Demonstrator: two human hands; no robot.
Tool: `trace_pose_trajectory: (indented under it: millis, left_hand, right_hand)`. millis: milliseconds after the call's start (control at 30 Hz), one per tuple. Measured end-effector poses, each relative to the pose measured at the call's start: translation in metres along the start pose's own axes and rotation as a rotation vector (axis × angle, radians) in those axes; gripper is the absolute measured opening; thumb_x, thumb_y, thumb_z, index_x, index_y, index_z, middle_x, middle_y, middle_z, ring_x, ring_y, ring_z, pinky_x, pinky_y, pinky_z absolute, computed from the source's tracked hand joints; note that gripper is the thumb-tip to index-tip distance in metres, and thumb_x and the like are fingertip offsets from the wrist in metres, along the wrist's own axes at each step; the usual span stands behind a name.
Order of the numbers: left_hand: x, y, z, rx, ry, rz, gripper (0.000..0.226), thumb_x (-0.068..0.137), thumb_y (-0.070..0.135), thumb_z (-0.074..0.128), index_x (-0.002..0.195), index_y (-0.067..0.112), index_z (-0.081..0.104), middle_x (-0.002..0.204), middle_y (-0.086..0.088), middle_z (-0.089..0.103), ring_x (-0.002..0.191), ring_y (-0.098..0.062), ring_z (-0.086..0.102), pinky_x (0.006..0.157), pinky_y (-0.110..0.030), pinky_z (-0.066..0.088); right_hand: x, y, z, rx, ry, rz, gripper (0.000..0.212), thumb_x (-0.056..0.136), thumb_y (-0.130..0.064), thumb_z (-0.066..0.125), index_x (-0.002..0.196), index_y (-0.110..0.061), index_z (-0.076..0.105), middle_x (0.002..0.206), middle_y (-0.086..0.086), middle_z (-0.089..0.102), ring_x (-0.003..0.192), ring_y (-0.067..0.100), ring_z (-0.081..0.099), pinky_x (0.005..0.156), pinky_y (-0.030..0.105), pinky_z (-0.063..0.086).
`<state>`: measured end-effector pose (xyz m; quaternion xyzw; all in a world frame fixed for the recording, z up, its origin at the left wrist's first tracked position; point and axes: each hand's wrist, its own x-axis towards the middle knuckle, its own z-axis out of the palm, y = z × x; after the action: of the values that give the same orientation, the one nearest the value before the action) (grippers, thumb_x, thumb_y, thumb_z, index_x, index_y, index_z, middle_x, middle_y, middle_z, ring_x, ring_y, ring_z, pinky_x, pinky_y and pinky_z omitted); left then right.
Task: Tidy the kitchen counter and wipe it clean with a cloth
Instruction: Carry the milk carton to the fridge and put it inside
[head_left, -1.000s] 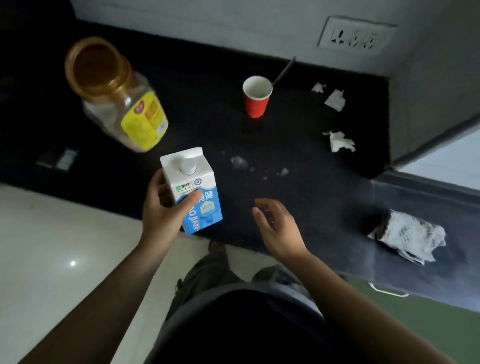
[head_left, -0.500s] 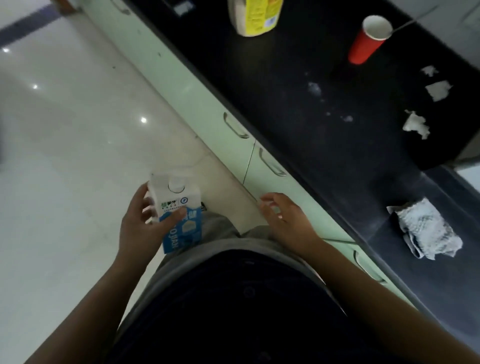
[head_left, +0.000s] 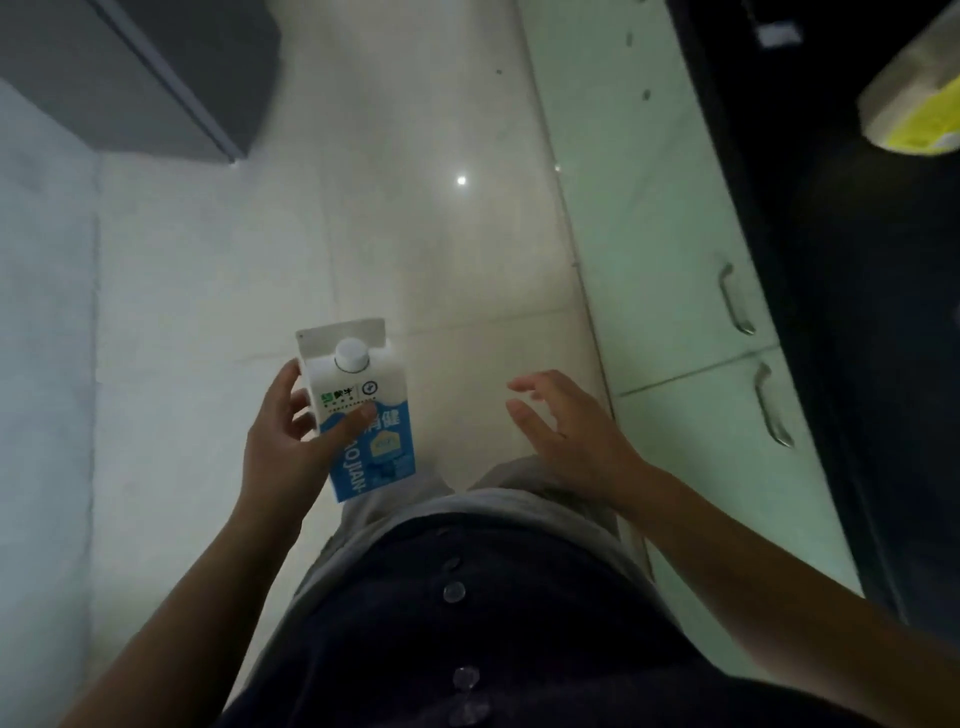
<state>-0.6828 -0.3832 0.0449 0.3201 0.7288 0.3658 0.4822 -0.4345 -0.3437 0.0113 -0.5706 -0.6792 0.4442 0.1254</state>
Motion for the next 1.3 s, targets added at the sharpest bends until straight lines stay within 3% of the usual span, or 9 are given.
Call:
trace_pose_trajectory:
  millis: [67, 333, 533, 667, 833, 1100, 1200, 1300]
  left_hand:
    - [0.010, -0.010, -0.045, -0.041, 0.091, -0.010, 0.080, 0.056, 0.041, 0.074, 0.130, 0.031, 0.046, 0.116, 0.000, 0.064, 0.103, -0.021, 0.063, 0.071, -0.036, 0.057]
    - [0.048, -0.044, -0.233, -0.140, 0.437, -0.043, 0.078, 0.053, 0.039, 0.077, 0.126, 0.033, 0.051, 0.113, -0.002, 0.066, 0.103, -0.024, 0.063, 0.084, -0.051, 0.054]
    - [0.079, -0.056, -0.300, -0.211, 0.591, -0.087, 0.075, 0.050, 0.044, 0.084, 0.118, 0.037, 0.054, 0.109, -0.001, 0.067, 0.100, -0.026, 0.063, 0.084, -0.053, 0.054]
    - [0.121, -0.056, -0.327, -0.284, 0.597, -0.139, 0.079, 0.045, 0.051, 0.079, 0.119, 0.038, 0.053, 0.109, -0.002, 0.067, 0.101, -0.025, 0.064, 0.083, -0.052, 0.054]
    - [0.211, -0.032, -0.373, -0.242, 0.562, -0.153, 0.084, 0.044, 0.054, 0.077, 0.123, 0.041, 0.050, 0.114, 0.003, 0.065, 0.105, -0.021, 0.061, 0.085, -0.051, 0.054]
    - [0.396, 0.075, -0.464, -0.197, 0.545, -0.075, 0.084, 0.043, 0.053, 0.077, 0.121, 0.038, 0.050, 0.108, 0.002, 0.065, 0.099, -0.019, 0.064, 0.080, -0.045, 0.055]
    - [0.456, 0.114, -0.488, -0.198, 0.518, -0.010, 0.076, 0.053, 0.038, 0.084, 0.121, 0.036, 0.049, 0.106, 0.005, 0.065, 0.099, -0.017, 0.063, 0.076, -0.038, 0.055]
    - [0.506, 0.142, -0.508, -0.173, 0.514, 0.035, 0.068, 0.061, 0.029, 0.084, 0.120, 0.036, 0.050, 0.106, 0.005, 0.065, 0.098, -0.017, 0.063, 0.076, -0.040, 0.056]
  right_hand:
    - [0.033, -0.035, 0.022, -0.007, -0.039, -0.077, 0.044, 0.089, -0.043, 0.041, 0.118, -0.014, 0.055, 0.119, 0.001, 0.055, 0.101, 0.004, 0.046, 0.088, 0.020, 0.035]
    - [0.171, -0.197, 0.133, -0.002, -0.190, -0.249, 0.038, 0.095, -0.039, 0.041, 0.124, -0.016, 0.051, 0.124, -0.001, 0.054, 0.108, 0.009, 0.050, 0.092, 0.026, 0.043]
    - [0.226, -0.267, 0.190, -0.061, -0.349, -0.329, 0.039, 0.094, -0.042, 0.040, 0.125, -0.019, 0.050, 0.124, -0.006, 0.054, 0.111, 0.007, 0.050, 0.093, 0.028, 0.044]
    - [0.273, -0.294, 0.215, -0.092, -0.406, -0.321, 0.039, 0.094, -0.042, 0.041, 0.124, -0.019, 0.051, 0.123, -0.006, 0.055, 0.111, 0.009, 0.051, 0.094, 0.031, 0.046]
    - [0.364, -0.337, 0.233, -0.065, -0.367, -0.303, 0.033, 0.095, -0.038, 0.042, 0.119, -0.017, 0.053, 0.113, -0.009, 0.056, 0.101, 0.001, 0.052, 0.087, 0.024, 0.044]
    - [0.553, -0.460, 0.220, -0.070, -0.296, -0.379, 0.035, 0.095, -0.039, 0.041, 0.123, -0.019, 0.051, 0.125, -0.005, 0.055, 0.113, 0.010, 0.051, 0.095, 0.029, 0.045]
    - [0.608, -0.495, 0.221, -0.064, -0.288, -0.379, 0.035, 0.095, -0.040, 0.040, 0.122, -0.020, 0.051, 0.125, -0.006, 0.054, 0.112, 0.008, 0.050, 0.089, 0.020, 0.043]
    - [0.653, -0.522, 0.222, -0.019, -0.274, -0.331, 0.031, 0.096, -0.040, 0.040, 0.119, -0.023, 0.051, 0.119, -0.011, 0.053, 0.108, 0.004, 0.048, 0.080, 0.009, 0.036]
